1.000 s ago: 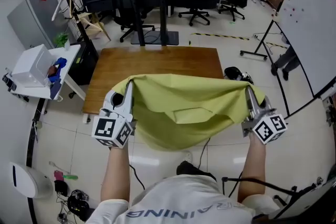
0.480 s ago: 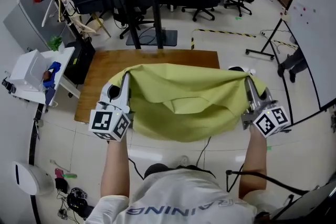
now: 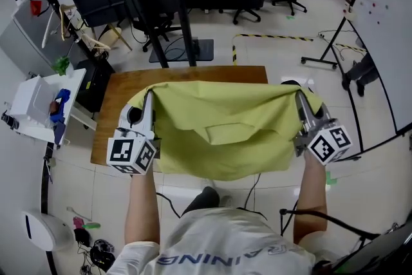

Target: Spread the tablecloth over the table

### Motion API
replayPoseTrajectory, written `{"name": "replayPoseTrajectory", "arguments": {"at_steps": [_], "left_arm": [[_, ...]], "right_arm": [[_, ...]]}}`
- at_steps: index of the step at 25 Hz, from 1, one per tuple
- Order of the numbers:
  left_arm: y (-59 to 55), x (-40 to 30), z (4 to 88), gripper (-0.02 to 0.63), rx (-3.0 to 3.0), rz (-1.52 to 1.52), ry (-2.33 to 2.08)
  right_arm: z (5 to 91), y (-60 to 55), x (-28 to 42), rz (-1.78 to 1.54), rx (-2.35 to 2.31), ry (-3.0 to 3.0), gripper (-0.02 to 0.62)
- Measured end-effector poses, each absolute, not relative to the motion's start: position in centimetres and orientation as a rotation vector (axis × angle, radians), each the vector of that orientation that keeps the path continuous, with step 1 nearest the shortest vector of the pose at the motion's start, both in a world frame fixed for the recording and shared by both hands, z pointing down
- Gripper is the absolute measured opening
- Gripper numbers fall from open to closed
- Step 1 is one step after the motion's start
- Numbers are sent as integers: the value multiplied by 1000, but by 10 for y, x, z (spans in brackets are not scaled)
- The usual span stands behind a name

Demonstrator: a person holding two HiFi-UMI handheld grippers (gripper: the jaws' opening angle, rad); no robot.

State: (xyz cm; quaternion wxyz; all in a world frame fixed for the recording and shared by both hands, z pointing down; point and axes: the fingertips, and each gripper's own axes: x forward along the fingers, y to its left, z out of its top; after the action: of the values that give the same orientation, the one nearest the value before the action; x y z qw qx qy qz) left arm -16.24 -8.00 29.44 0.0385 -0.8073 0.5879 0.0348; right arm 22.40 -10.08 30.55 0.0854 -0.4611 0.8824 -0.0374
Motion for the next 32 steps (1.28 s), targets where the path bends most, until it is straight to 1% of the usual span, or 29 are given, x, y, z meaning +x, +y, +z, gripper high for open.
{"name": "replayPoseTrajectory", "arguments": {"at_steps": [11,16,23,28,32], "left_arm": [[-187,-196,330,9,-2559,86,1807],[-239,-213,353,9,-2599,61,1835],[-306,-208,397,9,-2627,-23,1870],[-352,-197,436,9,-2634,-95,1901],[-389,-190,465,9,-2633,-163,1925]], "right_arm": [[324,-200,188,-131,-1484,2635,11],[343,-257,170,-198,-1520,2661,11],[409,-347,179,-454,-1566,2712,11],[456,-392,190,-539,-1580,2728,11],[484,-426,196,-530,-1588,2768,9]]}}
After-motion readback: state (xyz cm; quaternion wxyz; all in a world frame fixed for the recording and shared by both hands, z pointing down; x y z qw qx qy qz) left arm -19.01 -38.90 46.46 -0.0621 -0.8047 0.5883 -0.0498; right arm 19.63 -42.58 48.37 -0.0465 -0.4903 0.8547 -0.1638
